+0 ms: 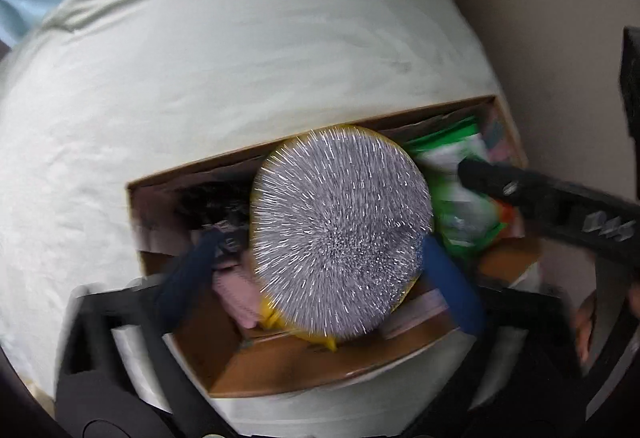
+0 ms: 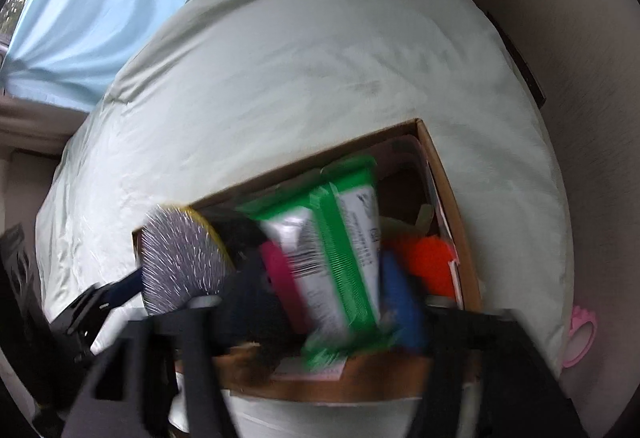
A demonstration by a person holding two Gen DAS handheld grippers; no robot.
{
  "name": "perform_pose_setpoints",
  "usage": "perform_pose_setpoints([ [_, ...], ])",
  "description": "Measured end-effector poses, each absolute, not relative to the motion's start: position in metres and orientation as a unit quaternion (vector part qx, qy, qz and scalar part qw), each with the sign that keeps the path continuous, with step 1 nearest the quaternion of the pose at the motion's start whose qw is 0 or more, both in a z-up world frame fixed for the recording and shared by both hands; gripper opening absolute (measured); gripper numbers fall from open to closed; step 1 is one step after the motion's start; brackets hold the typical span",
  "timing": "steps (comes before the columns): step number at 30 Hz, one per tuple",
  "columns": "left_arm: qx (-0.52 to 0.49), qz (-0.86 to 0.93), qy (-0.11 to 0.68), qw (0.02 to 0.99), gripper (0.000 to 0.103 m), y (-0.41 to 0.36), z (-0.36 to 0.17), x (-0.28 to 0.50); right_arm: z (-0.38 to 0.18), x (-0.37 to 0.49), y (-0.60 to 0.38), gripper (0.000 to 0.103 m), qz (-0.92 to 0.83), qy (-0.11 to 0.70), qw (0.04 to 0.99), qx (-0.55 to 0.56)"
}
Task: Organize soft objects
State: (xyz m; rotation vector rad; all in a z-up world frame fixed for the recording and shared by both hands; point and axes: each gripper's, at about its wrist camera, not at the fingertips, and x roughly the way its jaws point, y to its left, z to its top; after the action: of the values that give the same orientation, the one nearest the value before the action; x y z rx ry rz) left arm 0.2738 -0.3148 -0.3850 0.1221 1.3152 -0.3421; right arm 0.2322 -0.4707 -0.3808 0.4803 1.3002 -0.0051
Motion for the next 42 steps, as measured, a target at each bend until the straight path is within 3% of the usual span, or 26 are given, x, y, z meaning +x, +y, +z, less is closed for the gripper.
perform_pose_setpoints([
  [1, 0.064, -0.153, 0.613, 0.772, 0.103, -0.314, -0.387, 0.273, -0.382, 0.234, -0.472, 0.102, -0.007, 0.597, 0.769, 0.227],
  [2, 0.069, -0.150, 0.620, 0.767, 0.103, -0.312, -0.389, 0.272, -0.383, 0.235, -0.474, 0.103, -0.010, 0.599, 0.767, 0.229],
  [12, 0.058, -0.136, 0.632, 0.760, 0.103, -0.286, -0.391, 0.255, -0.382, 0.231, -0.471, 0.103, -0.019, 0.603, 0.771, 0.202],
  [21, 0.059, -0.137, 0.600, 0.786, 0.103, -0.275, -0.353, 0.247, -0.351, 0.221, -0.459, 0.103, -0.012, 0.585, 0.789, 0.187],
  [30, 0.045, -0.119, 0.538, 0.834, 0.103, -0.228, -0.279, 0.210, -0.269, 0.191, -0.423, 0.103, -0.012, 0.534, 0.837, 0.117],
  [42, -0.010, -0.093, 0.409, 0.908, 0.103, -0.112, -0.141, 0.126, -0.129, 0.103, -0.326, 0.103, 0.005, 0.420, 0.906, 0.044],
])
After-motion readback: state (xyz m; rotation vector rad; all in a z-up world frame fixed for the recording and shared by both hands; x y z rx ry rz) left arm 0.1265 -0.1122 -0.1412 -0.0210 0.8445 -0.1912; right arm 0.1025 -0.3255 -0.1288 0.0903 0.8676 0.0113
